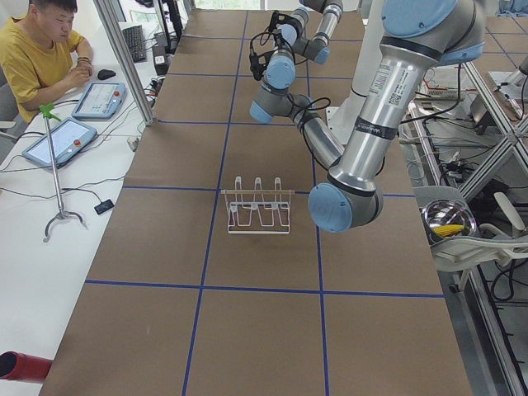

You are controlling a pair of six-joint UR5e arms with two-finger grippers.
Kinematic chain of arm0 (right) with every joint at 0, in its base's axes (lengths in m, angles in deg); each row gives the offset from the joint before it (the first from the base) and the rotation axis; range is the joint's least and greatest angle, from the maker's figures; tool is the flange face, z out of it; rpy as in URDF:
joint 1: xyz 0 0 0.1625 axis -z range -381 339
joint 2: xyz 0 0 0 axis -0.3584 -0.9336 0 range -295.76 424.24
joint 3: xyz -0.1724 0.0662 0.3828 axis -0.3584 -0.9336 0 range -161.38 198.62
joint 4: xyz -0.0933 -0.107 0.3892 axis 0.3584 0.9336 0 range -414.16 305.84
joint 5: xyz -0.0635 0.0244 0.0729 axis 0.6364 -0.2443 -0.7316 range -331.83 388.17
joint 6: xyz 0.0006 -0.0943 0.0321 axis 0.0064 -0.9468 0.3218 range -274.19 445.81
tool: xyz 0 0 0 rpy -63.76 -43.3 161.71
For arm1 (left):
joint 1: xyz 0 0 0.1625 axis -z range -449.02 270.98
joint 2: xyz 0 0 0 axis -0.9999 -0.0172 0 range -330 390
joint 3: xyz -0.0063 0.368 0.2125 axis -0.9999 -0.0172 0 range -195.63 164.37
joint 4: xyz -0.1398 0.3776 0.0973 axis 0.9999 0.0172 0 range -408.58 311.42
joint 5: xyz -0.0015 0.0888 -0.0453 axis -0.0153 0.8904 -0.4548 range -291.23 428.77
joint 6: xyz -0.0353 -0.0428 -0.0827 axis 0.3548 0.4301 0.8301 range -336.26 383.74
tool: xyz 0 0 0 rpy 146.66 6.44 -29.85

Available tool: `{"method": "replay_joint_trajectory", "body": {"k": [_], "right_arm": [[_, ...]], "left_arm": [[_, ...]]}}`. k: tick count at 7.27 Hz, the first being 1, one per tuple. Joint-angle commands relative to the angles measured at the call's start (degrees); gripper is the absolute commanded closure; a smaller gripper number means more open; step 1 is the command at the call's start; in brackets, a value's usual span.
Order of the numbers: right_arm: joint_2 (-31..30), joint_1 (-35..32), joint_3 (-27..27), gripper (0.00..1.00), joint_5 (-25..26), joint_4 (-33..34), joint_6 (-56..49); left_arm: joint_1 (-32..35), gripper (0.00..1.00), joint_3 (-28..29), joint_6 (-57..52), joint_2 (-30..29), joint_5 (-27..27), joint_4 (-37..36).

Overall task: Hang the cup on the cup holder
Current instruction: 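Bring the left gripper to the cup's base while the right gripper holds it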

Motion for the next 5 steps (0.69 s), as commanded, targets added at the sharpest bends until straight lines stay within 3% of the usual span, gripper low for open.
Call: {"method": "replay_joint_trajectory", "body": {"k": [1, 3, 5], "right_arm": [[0.1, 1.78, 0.04, 1.0, 0.89, -0.34, -2.38], [0.45, 2.75, 0.04, 1.0, 1.59, -0.34, -2.66], [0.54, 3.28, 0.04, 1.0, 2.3, -0.26, -2.75]], "left_arm": [[-0.38, 0.02, -0.44, 0.01, 0.0, 0.01, 0.0], [-0.73, 0.03, 0.0, 1.75, 0.0, 0.09, 2.1], [-0.73, 0.14, 0.26, 1.77, 0.0, 0.09, 2.55]]}}
